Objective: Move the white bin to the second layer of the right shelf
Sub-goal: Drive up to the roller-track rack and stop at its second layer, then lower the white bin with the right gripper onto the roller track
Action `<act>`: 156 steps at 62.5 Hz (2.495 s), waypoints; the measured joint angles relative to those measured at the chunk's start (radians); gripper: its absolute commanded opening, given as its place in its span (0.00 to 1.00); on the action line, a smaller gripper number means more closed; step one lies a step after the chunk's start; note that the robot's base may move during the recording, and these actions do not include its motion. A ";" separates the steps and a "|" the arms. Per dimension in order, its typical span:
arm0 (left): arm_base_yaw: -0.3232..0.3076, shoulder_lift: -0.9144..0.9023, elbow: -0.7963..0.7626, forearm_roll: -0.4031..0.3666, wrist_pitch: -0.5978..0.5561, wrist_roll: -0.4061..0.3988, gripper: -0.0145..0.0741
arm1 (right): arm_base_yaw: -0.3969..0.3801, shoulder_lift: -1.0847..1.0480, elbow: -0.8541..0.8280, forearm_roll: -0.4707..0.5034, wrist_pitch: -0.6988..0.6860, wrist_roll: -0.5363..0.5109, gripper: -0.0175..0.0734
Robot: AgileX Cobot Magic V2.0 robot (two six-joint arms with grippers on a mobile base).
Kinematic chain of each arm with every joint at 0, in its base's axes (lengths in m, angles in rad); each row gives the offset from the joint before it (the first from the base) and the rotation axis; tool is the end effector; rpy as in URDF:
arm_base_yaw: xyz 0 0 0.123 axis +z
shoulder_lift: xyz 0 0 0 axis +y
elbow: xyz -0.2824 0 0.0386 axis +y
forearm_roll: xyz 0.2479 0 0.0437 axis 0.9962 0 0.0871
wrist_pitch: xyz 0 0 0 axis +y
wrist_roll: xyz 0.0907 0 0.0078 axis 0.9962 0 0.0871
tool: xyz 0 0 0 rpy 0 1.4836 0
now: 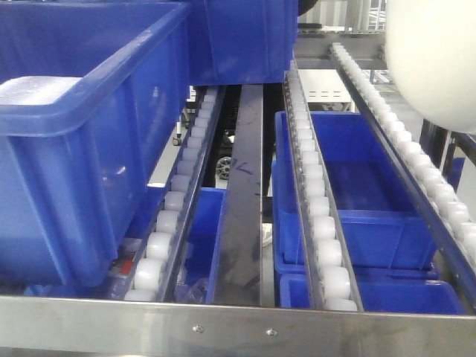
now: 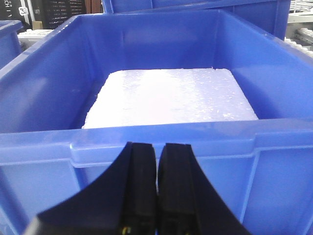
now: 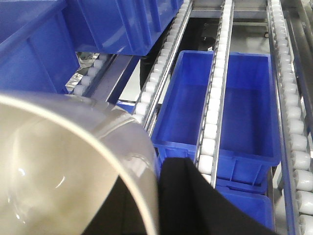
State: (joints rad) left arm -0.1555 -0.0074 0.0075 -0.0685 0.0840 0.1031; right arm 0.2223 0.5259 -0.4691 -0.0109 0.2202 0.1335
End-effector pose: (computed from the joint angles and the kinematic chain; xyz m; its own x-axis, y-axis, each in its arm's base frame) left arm 0.0555 -0.0092 0.2034 0.0088 0.0339 -0.9994 0.1603 0.9864 0.0349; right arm 0.1117 0.0250 0.3104 -0.2094 0.0783 -0.9747 -0.1940 0.9736 0.1199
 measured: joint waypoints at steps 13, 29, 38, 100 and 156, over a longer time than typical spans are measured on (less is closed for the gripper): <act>0.000 0.000 0.000 0.000 0.000 0.000 0.26 | 0.000 0.000 0.000 0.000 0.000 0.000 0.25; 0.000 0.000 0.000 0.000 0.000 0.000 0.26 | 0.000 0.000 0.000 0.000 0.000 0.000 0.25; 0.000 0.000 0.000 0.000 0.000 0.000 0.26 | 0.000 0.000 0.000 0.000 0.000 0.000 0.25; 0.000 0.000 0.000 0.000 0.000 0.000 0.26 | 0.000 0.151 -0.085 0.000 0.080 0.000 0.25; 0.000 0.000 0.000 0.000 0.000 0.000 0.26 | -0.128 0.837 -0.409 0.002 0.101 0.000 0.25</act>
State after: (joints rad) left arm -0.1555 -0.0074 0.0075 -0.0685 0.0840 0.1031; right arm 0.0944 1.3625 -0.8781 -0.0085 0.3213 0.1335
